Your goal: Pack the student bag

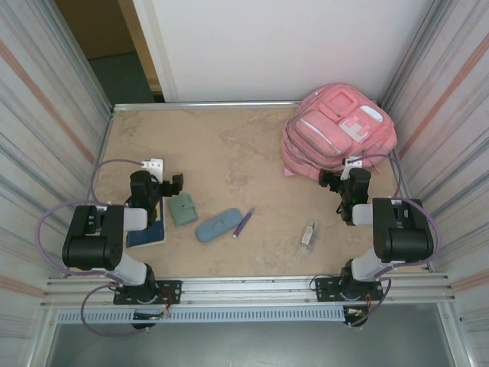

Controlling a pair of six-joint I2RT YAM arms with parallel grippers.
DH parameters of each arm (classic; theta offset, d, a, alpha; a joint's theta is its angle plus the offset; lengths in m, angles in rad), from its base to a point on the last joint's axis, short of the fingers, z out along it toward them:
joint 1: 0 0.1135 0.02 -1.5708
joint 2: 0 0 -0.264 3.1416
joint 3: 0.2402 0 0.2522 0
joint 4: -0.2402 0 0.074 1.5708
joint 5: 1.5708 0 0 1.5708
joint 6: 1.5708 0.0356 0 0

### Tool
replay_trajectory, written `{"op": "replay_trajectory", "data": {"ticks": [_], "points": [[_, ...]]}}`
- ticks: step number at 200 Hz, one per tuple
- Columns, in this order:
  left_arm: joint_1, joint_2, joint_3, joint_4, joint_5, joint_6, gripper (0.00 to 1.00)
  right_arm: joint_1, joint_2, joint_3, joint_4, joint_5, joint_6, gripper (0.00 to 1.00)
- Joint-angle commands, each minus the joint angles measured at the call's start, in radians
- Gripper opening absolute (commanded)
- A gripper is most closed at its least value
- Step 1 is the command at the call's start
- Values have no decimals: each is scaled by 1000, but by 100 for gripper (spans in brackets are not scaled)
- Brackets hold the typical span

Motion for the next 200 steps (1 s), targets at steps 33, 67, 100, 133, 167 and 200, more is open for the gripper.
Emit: {"op": "replay_trajectory", "data": {"ticks": [33,67,100,133,167,200], "points": [[3,-6,18,6,-5,11,99,-4,-6,19,-7,0,-10,99],[3,-6,18,7,-5,10,99,-4,-6,19,-8,-2,-7,99],[15,-6,17,7,20,4,99,-6,-6,21,-8,-2,-8,99],[12,-6,18,8,20,7,99,-6,-6,20,-7,-2,-8,99],[-24,-33,15,-5,-15,41,99,1,-87,76,-168,82,14,99],[-41,-166,15,-139,-60,41,99,1,-205,313,-686,234,105,99]]}}
